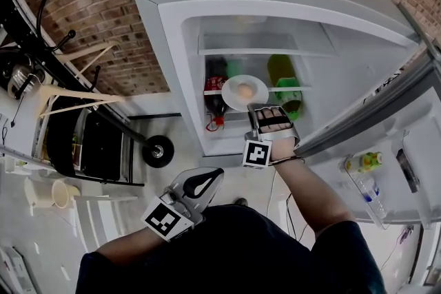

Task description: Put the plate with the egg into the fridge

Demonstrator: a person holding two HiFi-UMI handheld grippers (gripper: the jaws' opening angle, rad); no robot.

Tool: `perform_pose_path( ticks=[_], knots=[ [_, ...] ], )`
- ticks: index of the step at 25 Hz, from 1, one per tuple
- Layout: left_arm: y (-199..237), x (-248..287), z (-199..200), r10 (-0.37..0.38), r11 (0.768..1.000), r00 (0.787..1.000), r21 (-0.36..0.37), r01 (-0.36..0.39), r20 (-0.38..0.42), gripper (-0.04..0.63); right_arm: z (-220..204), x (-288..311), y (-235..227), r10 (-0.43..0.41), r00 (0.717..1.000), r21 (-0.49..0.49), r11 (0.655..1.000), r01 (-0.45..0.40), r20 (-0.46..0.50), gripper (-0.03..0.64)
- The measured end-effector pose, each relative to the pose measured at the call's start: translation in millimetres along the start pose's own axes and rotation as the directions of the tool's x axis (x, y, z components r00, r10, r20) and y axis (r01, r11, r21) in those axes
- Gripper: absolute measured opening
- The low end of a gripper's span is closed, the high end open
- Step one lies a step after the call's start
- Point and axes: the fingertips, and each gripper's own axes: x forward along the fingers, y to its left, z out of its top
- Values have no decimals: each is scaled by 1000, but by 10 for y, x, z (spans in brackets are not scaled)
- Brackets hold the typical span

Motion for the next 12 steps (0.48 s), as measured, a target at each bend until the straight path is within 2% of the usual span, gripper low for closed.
perform_pose_path(
  ticks=[12],
  knots=[
    [47, -53, -66, 35, 999, 999, -19, -35, -16, -5, -46, 410, 22, 75, 997, -51, 996, -76, -24, 23]
  ],
)
